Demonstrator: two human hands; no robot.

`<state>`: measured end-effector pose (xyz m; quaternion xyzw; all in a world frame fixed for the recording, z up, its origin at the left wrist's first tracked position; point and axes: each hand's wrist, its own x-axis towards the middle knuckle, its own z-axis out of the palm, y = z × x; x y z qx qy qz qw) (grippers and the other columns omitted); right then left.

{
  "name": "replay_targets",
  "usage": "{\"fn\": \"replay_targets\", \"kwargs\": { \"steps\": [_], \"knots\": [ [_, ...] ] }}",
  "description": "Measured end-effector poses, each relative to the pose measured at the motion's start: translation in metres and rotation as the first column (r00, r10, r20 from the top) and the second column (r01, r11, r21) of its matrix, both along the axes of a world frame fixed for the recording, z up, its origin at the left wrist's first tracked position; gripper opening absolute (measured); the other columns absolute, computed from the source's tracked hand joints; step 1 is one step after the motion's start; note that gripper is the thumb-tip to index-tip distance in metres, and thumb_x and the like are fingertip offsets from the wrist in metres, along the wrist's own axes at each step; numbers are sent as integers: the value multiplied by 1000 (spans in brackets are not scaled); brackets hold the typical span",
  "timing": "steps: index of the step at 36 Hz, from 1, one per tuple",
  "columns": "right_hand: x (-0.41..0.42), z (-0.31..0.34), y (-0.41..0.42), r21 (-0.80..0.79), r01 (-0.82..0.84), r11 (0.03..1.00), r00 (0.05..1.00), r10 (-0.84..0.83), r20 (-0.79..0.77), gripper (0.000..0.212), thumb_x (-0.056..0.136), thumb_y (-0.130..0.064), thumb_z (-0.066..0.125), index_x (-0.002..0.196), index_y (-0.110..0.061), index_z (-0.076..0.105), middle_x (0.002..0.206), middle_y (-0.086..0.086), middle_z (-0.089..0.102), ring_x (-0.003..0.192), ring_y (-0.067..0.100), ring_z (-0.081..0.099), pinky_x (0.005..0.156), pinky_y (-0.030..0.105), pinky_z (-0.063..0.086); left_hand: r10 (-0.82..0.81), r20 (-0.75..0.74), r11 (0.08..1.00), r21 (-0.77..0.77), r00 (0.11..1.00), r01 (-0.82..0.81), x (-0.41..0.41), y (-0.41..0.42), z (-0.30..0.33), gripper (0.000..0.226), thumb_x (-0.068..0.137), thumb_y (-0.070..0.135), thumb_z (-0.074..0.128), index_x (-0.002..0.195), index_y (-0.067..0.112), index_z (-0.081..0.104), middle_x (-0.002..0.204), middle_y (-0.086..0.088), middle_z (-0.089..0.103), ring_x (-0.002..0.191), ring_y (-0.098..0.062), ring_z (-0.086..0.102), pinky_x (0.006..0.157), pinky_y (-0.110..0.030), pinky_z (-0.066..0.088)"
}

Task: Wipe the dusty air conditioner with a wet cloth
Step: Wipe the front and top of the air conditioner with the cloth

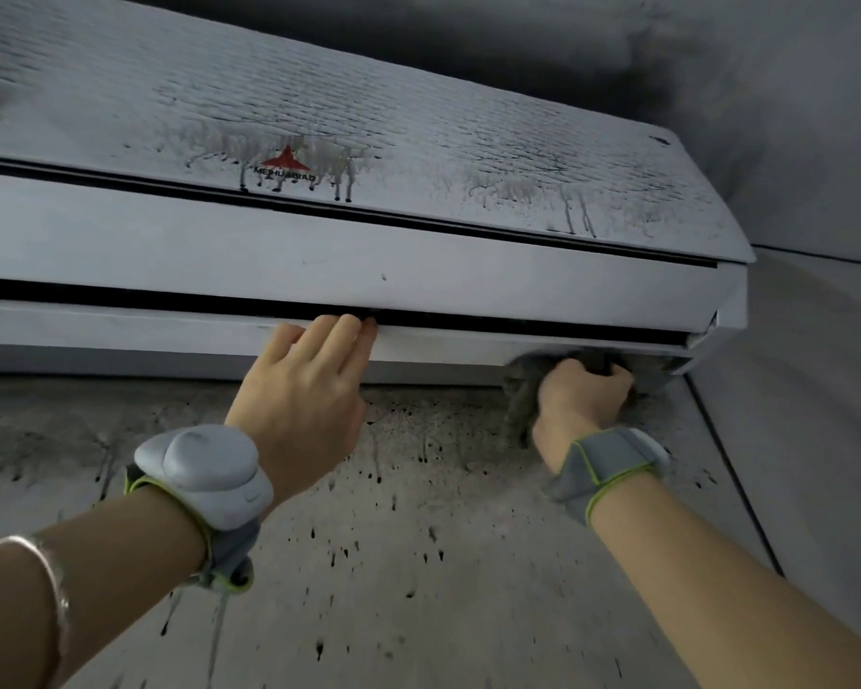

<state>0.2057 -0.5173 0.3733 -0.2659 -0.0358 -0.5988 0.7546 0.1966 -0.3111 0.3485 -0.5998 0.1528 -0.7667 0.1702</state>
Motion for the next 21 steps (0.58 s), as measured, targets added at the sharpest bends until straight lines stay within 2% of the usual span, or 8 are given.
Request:
{"fn": "replay_targets", "kwargs": {
  "steps": [4,8,12,17,21],
  "knots": [
    [7,-8,-10,-77,-2,997,999,0,-38,48,93,-5,42,139,-14,32,134,14,46,114,32,50,84,25,36,-10,-2,1000,5,1000,10,2,-2,-1,50,78,15,44,123,-5,55,108,-12,60,92,-29,59,75,-37,42],
    [7,-11,1,-157,31,987,999,-27,28,44,91,-8,50,134,-15,39,129,13,50,111,29,52,86,25,38,-39,7,999,-5,999,39,5,-5,-2,51,79,16,41,124,-4,55,112,-13,60,97,-30,59,76,-38,42],
    [11,-6,1,-144,66,987,998,-62,29,40,90,-7,49,128,-16,43,130,12,48,110,32,52,85,27,38,-88,0,996,-23,996,88,6,-5,-4,51,80,15,40,124,-3,55,117,-14,59,101,-31,58,76,-40,42],
    [21,-7,-5,-126,162,979,987,-160,25,39,87,-2,49,125,-10,45,130,13,47,112,34,50,83,29,36,-107,27,994,-9,994,108,9,-4,-3,50,80,15,38,124,-3,56,117,-13,60,104,-31,58,79,-39,41],
    [25,-7,-12,-103,146,984,989,-144,35,39,86,-1,47,124,-12,47,128,10,49,108,33,52,82,26,36,-109,40,994,2,993,109,10,-1,-2,51,81,15,36,125,-2,56,117,-12,60,103,-29,58,79,-38,40]
  ]
}}
